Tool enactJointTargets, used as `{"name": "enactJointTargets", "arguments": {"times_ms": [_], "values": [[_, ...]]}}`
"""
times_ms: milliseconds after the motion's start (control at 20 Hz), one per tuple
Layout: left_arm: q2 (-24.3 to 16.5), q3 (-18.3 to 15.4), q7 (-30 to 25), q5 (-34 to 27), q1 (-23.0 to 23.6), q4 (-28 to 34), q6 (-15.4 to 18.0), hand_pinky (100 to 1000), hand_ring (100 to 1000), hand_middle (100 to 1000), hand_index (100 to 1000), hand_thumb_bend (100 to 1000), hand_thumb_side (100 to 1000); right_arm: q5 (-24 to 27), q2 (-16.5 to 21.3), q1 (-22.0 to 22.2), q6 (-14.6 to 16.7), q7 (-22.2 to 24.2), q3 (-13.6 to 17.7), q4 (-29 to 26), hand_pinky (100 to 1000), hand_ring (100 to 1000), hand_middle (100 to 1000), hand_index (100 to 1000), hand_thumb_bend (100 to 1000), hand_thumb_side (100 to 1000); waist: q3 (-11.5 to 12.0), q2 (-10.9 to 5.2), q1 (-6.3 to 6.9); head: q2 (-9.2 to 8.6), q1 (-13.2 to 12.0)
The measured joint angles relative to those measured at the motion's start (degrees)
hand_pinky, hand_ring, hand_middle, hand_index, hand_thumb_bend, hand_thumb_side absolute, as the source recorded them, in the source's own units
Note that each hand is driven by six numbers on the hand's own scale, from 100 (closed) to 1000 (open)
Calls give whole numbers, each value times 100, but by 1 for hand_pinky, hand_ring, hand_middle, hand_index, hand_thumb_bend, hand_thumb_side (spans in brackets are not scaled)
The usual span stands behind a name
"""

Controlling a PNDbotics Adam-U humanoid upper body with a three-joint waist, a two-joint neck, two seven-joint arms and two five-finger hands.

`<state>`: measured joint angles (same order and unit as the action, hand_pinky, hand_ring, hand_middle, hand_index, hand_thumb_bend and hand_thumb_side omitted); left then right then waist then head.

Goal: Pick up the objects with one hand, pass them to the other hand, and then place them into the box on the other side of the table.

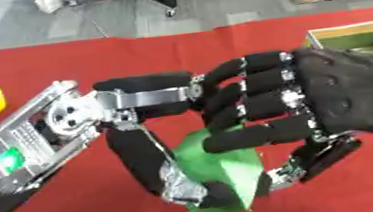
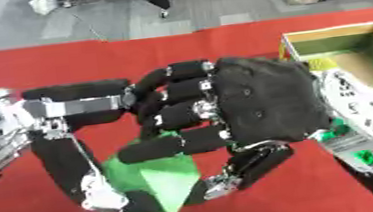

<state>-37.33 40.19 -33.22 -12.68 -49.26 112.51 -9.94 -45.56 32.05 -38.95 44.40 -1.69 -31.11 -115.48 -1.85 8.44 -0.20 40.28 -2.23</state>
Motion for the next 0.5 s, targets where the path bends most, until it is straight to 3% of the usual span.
{"name": "enactJointTargets", "arguments": {"times_ms": [350,500], "values": [[13,-11,-73,69,-24,0,63,703,576,543,684,100,445,137,0,14,-23,-163,-21,1,754,628,417,905,290,234,-17,-10,0,0,-1],[13,-27,-97,198,-23,4,127,721,614,593,737,100,643,223,1,15,-40,-193,-30,4,752,624,406,903,289,210,-22,-10,0,0,-2]]}}
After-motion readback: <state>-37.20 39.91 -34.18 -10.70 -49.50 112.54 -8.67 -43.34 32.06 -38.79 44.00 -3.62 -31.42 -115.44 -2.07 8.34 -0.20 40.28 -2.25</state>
